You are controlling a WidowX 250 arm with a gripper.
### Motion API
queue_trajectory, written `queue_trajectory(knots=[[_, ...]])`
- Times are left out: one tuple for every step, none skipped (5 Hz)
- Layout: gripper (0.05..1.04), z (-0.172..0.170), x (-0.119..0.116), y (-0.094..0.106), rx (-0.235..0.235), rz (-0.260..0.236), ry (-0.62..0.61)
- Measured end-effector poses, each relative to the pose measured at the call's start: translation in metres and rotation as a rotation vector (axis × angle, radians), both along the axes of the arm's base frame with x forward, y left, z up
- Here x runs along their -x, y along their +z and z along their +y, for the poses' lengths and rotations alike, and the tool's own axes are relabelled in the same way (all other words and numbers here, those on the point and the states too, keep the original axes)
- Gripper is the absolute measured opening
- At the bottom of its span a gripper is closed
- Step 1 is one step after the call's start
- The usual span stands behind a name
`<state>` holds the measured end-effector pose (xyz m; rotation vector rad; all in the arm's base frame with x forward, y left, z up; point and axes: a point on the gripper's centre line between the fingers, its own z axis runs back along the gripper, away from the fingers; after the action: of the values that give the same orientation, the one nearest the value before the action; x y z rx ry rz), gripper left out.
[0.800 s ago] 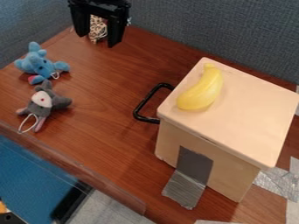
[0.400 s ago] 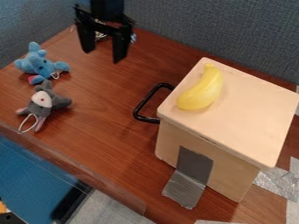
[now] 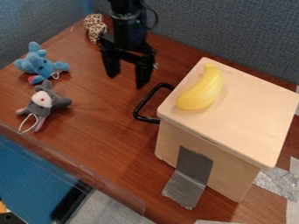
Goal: Open the drawer
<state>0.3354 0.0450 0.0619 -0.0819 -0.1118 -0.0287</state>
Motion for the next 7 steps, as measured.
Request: queue_trajectory(knots=[[0.999,-0.017,-0.003,-0.007,-0.008,-0.035,-0.016],[0.999,-0.032,-0.004,-0.019,-0.012,-0.013,-0.036],[0.999,-0.034,-0.006,-0.025,-0.025,0.002,-0.035],[0.948,-0.032,-0.008,-0.033,-0.008,0.026,-0.022],[0.661,-0.022,-0.007,-0.036,-0.001,0.034,0.004],[0.361,-0.024,-0.006,-0.042,0.009,0.055,0.008],[0.172,-0.024,-0.006,-0.042,0.012,0.060,0.019]])
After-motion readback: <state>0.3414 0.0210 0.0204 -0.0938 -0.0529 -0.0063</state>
